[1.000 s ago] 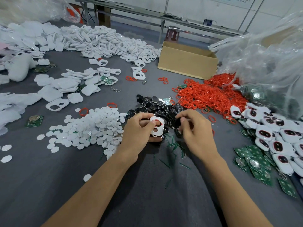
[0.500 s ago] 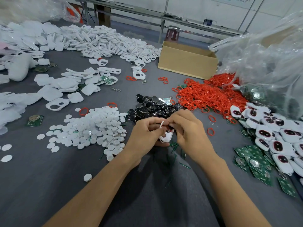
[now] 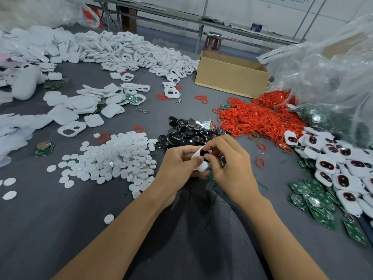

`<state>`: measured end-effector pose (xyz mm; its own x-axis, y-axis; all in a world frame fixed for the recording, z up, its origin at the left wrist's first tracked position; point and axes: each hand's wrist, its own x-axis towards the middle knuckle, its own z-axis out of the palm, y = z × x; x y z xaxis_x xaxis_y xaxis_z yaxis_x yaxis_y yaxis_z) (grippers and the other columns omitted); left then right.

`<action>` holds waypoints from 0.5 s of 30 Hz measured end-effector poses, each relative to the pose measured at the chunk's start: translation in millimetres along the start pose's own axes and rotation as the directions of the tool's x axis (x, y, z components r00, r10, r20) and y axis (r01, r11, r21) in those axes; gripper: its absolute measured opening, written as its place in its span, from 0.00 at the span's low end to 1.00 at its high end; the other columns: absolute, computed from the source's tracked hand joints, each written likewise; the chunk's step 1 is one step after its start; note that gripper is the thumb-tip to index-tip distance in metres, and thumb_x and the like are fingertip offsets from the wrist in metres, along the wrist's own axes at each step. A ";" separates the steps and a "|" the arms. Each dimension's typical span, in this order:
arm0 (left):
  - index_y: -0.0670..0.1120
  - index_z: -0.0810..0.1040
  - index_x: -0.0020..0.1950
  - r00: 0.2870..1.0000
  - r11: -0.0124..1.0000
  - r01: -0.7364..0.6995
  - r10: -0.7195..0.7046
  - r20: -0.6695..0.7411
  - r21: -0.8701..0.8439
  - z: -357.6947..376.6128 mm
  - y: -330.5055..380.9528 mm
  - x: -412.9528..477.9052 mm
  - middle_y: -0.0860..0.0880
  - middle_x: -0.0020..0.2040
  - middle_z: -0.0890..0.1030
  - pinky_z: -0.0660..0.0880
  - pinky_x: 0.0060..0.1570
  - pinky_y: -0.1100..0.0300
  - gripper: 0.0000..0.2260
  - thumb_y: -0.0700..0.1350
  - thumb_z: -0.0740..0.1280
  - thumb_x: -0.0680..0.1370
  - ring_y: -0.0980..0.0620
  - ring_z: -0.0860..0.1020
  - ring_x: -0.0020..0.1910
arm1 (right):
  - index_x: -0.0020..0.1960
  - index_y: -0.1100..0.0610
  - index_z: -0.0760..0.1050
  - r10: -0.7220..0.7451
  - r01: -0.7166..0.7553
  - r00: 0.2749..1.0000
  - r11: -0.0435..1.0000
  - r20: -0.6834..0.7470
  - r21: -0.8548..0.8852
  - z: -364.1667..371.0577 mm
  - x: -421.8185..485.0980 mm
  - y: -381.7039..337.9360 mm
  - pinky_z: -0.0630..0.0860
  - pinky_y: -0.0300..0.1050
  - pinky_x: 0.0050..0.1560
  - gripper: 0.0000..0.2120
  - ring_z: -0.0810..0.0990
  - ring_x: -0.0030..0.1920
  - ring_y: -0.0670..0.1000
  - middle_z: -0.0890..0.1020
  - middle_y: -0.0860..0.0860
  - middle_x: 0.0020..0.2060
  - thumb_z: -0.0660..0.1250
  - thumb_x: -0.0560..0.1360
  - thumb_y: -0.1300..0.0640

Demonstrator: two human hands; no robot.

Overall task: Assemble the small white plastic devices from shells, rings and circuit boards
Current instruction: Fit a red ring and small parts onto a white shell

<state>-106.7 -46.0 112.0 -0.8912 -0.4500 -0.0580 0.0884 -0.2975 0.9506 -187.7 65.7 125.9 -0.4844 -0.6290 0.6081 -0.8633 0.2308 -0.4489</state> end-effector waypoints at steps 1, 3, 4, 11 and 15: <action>0.42 0.83 0.52 1.000 1.000 0.001 -0.001 -0.011 -0.004 -0.4 -0.2 0.0 0.43 0.44 0.85 0.81 0.39 0.60 0.11 0.30 0.64 0.78 0.53 0.83 0.40 | 0.45 0.57 0.76 0.014 -0.014 1.000 1.000 -0.012 -0.006 2.0 -0.3 -1.1 0.71 0.38 0.41 0.09 0.72 0.41 0.44 0.75 0.47 0.43 0.68 0.70 0.70; 0.41 0.83 0.54 0.999 1.000 -0.001 0.001 -0.040 0.001 -1.1 -0.7 0.5 0.43 0.46 0.86 0.81 0.40 0.60 0.11 0.31 0.65 0.78 0.52 0.84 0.41 | 0.46 0.57 0.77 0.076 -0.075 0.996 0.997 -0.041 0.014 5.4 -0.8 -2.8 0.69 0.33 0.41 0.09 0.72 0.40 0.42 0.75 0.47 0.43 0.70 0.70 0.69; 0.41 0.83 0.55 0.998 1.000 -0.001 0.001 -0.055 0.001 -1.3 -0.8 0.8 0.43 0.46 0.86 0.81 0.40 0.59 0.11 0.31 0.65 0.78 0.52 0.84 0.42 | 0.45 0.57 0.77 0.105 -0.103 0.993 0.994 -0.056 0.039 6.5 -0.7 -3.1 0.68 0.31 0.41 0.09 0.72 0.39 0.42 0.75 0.47 0.42 0.70 0.69 0.69; 0.41 0.83 0.52 0.989 0.999 -0.013 0.018 -0.146 0.035 -2.5 -1.1 3.1 0.44 0.42 0.85 0.81 0.39 0.59 0.06 0.36 0.67 0.78 0.53 0.83 0.39 | 0.44 0.59 0.83 0.082 -0.081 0.991 0.997 -0.109 0.008 8.1 -2.7 -7.6 0.71 0.30 0.44 0.07 0.76 0.42 0.46 0.79 0.52 0.42 0.71 0.70 0.69; 0.44 0.82 0.51 0.976 0.989 -0.044 0.073 -0.205 0.140 -2.7 -2.4 3.5 0.48 0.39 0.86 0.81 0.38 0.62 0.07 0.35 0.66 0.78 0.54 0.84 0.37 | 0.47 0.58 0.84 0.129 -0.126 0.987 0.992 -0.101 0.031 9.9 -4.3 -15.0 0.71 0.31 0.46 0.07 0.77 0.43 0.47 0.79 0.52 0.45 0.71 0.71 0.66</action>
<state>-108.8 -49.1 108.8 -0.7721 -0.6335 -0.0500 0.0648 -0.1568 0.9855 -171.3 57.6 123.5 -0.6033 -0.5157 0.6084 -0.7905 0.2853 -0.5420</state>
